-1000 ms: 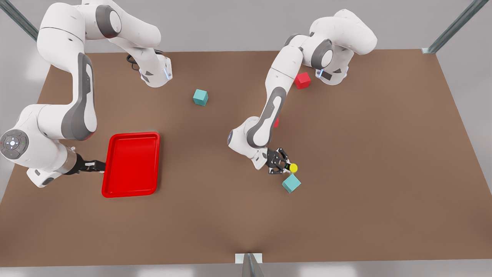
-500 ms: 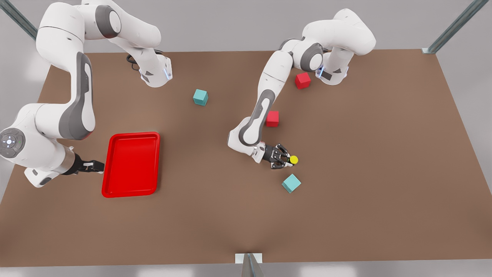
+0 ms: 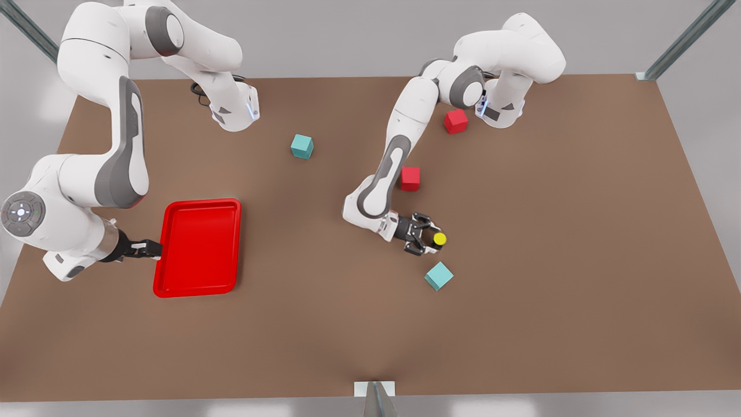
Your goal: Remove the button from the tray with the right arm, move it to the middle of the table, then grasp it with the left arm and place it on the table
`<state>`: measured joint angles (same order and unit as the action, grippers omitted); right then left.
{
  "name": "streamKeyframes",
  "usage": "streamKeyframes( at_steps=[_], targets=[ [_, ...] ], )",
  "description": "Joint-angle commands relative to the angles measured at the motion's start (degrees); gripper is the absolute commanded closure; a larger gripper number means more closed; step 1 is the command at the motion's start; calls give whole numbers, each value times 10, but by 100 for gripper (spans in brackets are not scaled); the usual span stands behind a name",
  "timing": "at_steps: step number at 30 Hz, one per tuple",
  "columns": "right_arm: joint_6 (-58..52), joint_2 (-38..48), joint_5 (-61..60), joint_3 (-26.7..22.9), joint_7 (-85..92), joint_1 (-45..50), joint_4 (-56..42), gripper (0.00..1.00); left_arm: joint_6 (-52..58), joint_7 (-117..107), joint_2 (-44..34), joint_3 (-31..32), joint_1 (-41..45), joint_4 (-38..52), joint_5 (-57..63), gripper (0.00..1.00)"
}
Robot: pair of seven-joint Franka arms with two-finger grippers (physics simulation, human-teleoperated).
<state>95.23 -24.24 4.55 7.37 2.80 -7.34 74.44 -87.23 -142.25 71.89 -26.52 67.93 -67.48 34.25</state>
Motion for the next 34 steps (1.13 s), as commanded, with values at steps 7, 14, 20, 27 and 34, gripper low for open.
streamKeyframes(
  at_steps=[7,14,20,27,34],
  targets=[
    [-1,0,-1,0,-1,0,-1,0,98,73,-102,16,123,8,-109,0],
    [0,-2,-1,1,-1,0,1,0,92,725,-432,11,-133,9,-269,0],
    [-5,0,-1,1,0,-3,0,0,43,1276,-447,9,-339,1,-427,0],
    [5,-2,-10,0,-1,-6,3,0,-27,1528,-571,252,-619,-124,-386,0],
    [6,-3,-9,0,-1,-7,3,0,-66,1513,-556,251,-628,-123,-363,0]
  ],
)
